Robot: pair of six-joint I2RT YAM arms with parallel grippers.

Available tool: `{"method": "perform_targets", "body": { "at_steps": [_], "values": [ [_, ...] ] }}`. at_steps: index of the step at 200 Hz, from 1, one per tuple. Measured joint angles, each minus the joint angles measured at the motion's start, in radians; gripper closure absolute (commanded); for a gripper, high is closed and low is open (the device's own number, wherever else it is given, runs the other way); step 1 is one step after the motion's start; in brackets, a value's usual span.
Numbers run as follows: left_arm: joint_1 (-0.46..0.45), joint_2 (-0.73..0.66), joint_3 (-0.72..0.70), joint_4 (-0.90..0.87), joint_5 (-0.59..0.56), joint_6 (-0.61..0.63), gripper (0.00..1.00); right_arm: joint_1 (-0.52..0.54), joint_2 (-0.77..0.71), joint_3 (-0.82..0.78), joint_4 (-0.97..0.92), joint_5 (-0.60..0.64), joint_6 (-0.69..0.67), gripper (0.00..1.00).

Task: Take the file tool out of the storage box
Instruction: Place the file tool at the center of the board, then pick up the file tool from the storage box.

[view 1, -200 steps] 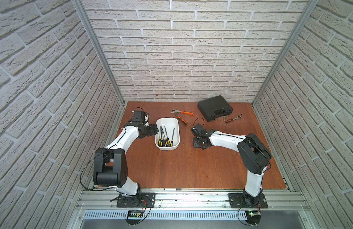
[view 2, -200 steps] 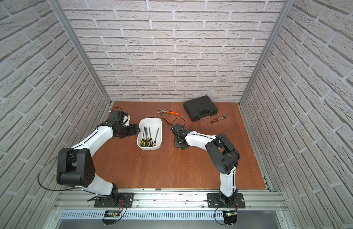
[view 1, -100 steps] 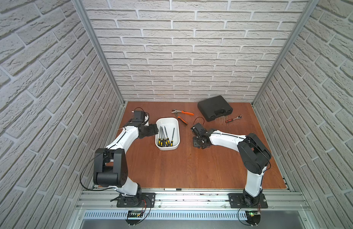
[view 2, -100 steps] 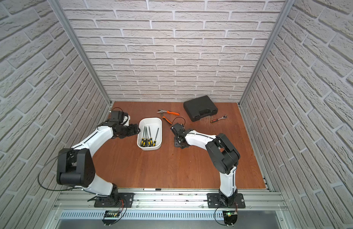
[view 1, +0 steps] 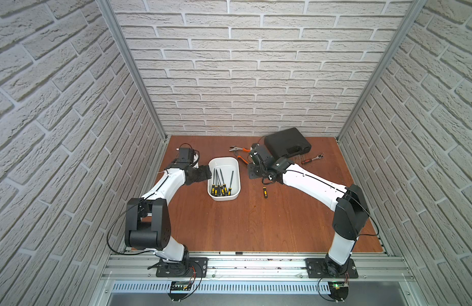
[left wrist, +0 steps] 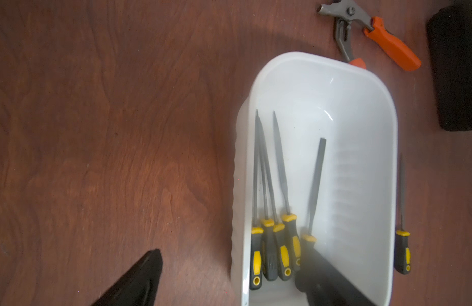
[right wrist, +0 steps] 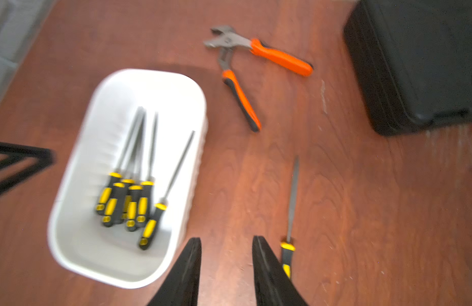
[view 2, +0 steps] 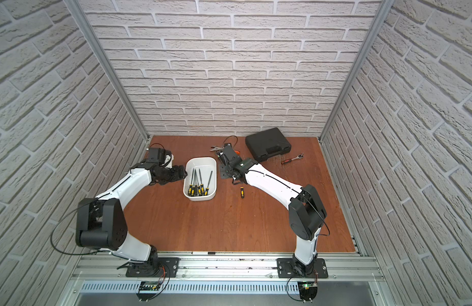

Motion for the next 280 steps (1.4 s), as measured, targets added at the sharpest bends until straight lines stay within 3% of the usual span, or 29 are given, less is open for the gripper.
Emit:
{"method": "perform_targets", "body": {
  "at_steps": [45, 104, 280],
  "values": [
    [0.000, -0.001, 0.000, 0.003, -0.007, -0.007, 0.13, 0.068, 0.225, 0.328, -0.024, -0.128, -0.027, 0.64],
    [0.000, -0.003, -0.001, 0.003, -0.012, -0.007, 0.13, 0.102, 0.542, 0.476, -0.162, -0.212, -0.028, 0.65],
    [0.000, -0.009, -0.026, 0.003, -0.015, -0.007, 0.12, 0.101, 0.697, 0.656, -0.224, -0.204, -0.057, 0.67]
  ]
}}
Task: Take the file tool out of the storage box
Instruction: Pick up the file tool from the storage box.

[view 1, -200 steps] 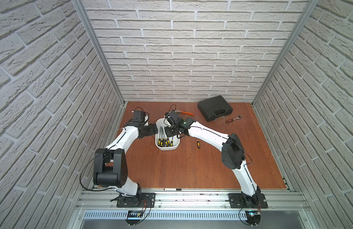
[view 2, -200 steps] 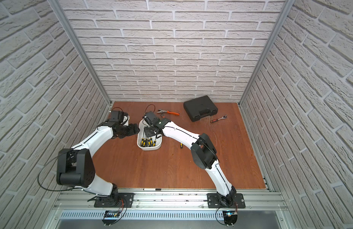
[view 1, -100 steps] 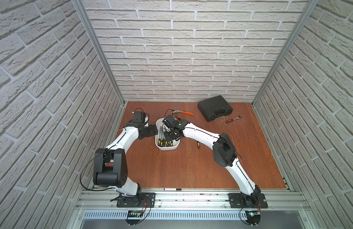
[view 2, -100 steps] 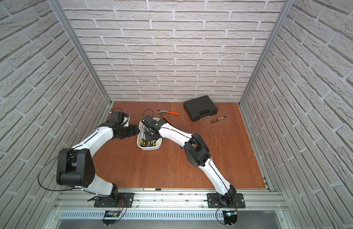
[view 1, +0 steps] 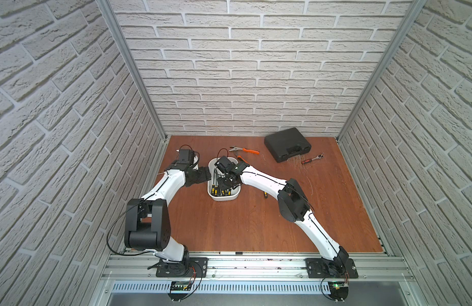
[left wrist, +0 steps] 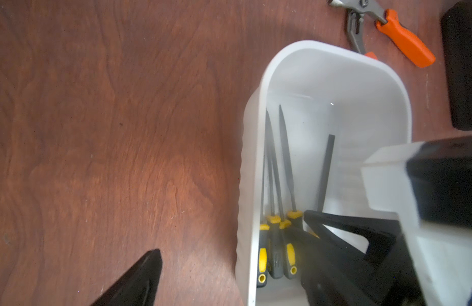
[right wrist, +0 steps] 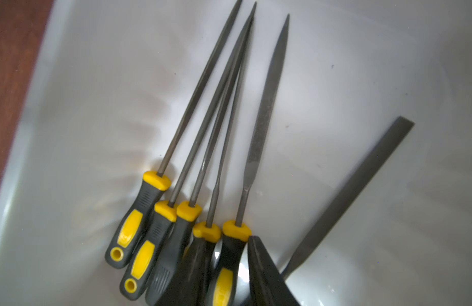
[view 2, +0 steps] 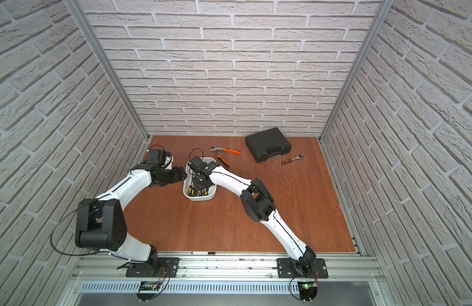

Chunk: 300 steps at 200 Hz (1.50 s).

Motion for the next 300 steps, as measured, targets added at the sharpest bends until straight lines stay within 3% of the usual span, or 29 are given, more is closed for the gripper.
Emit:
{"method": "perform_targets", "body": {
  "at_steps": [191, 300],
  "values": [
    [0.024, -0.017, -0.021, -0.003, -0.003, 0.009, 0.12, -0.016, 0.008, 0.007, -0.022, 0.027, -0.006, 0.69],
    [0.056, -0.017, -0.021, -0.005, 0.001, 0.027, 0.12, -0.013, 0.083, 0.115, -0.042, 0.032, -0.006, 0.69]
  ]
}}
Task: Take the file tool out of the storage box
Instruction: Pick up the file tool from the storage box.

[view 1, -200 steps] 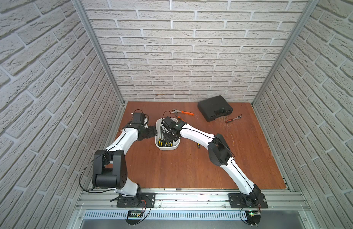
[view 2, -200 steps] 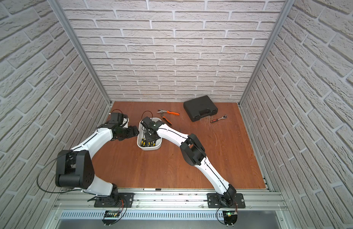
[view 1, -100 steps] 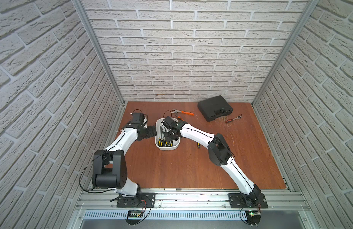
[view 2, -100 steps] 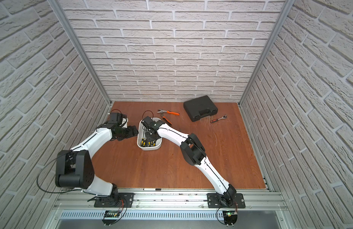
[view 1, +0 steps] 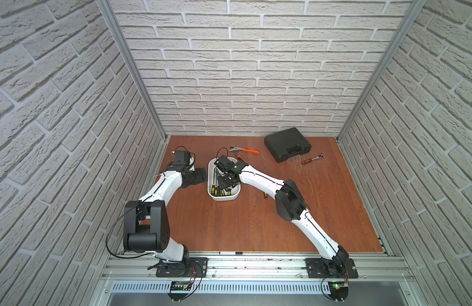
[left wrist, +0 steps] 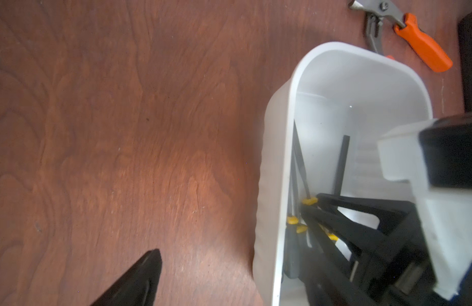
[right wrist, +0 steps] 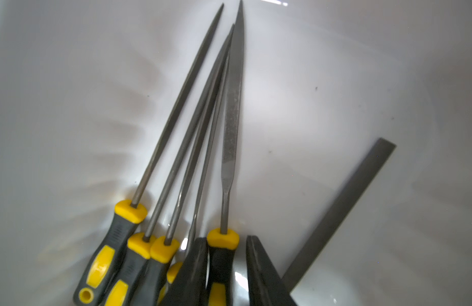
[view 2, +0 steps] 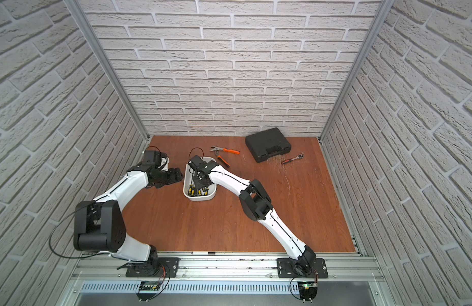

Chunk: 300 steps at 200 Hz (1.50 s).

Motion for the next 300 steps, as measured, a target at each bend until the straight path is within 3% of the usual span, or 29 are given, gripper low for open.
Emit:
{"method": "perform_targets", "body": {
  "at_steps": [51, 96, 175, 257, 300],
  "values": [
    [0.016, 0.000, 0.000, -0.009, 0.008, 0.019, 0.12, -0.015, 0.004, 0.006, -0.002, 0.006, 0.004, 0.76],
    [0.027, -0.007, 0.000, -0.021, 0.015, 0.029, 0.12, -0.031, 0.007, 0.018, -0.011, 0.007, 0.010, 0.95],
    [0.029, -0.017, 0.000, -0.023, 0.019, 0.030, 0.12, -0.031, -0.008, 0.000, 0.016, -0.009, 0.061, 0.98],
    [0.029, -0.055, 0.000, -0.025, 0.019, 0.029, 0.12, -0.038, -0.305, -0.159, 0.089, -0.011, 0.084, 0.98],
    [0.016, -0.055, 0.000, -0.025, 0.013, 0.026, 0.11, -0.082, -0.544, -0.497, 0.171, 0.032, 0.081, 0.98]
  ]
}}
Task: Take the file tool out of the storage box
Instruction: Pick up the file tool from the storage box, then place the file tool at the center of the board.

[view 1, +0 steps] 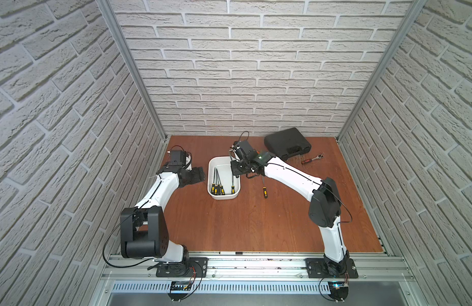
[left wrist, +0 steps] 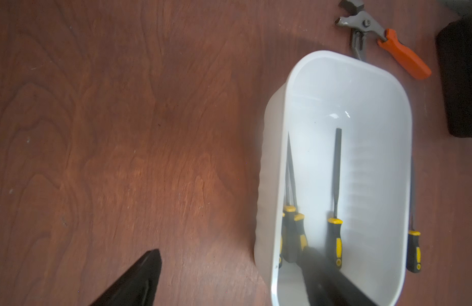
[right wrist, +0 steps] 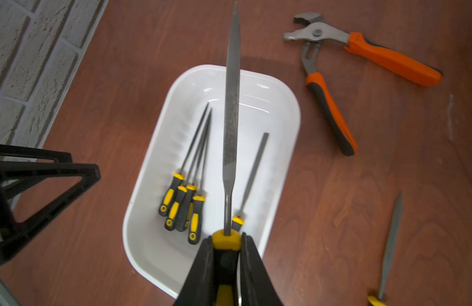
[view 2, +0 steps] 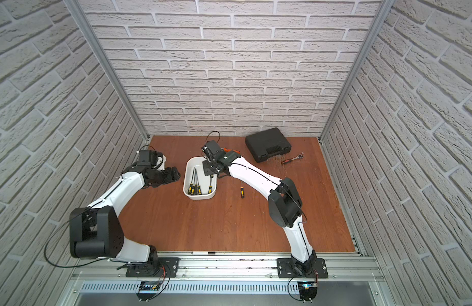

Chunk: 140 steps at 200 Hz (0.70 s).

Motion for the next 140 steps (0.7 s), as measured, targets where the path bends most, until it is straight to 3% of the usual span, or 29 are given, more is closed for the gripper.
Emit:
{"method": "perform_targets", "body": {
  "at_steps": [68, 140],
  "values": [
    [-0.078, 0.048, 0.008, 0.016, -0.005, -0.018, 0.11, -0.181, -0.262, -0.506, 0.033, 0.111, -0.008, 0.98],
    [-0.101, 0.063, 0.043, 0.023, -0.006, -0.027, 0.11, -0.202, -0.261, -0.645, 0.121, 0.118, 0.007, 0.98]
  ]
}}
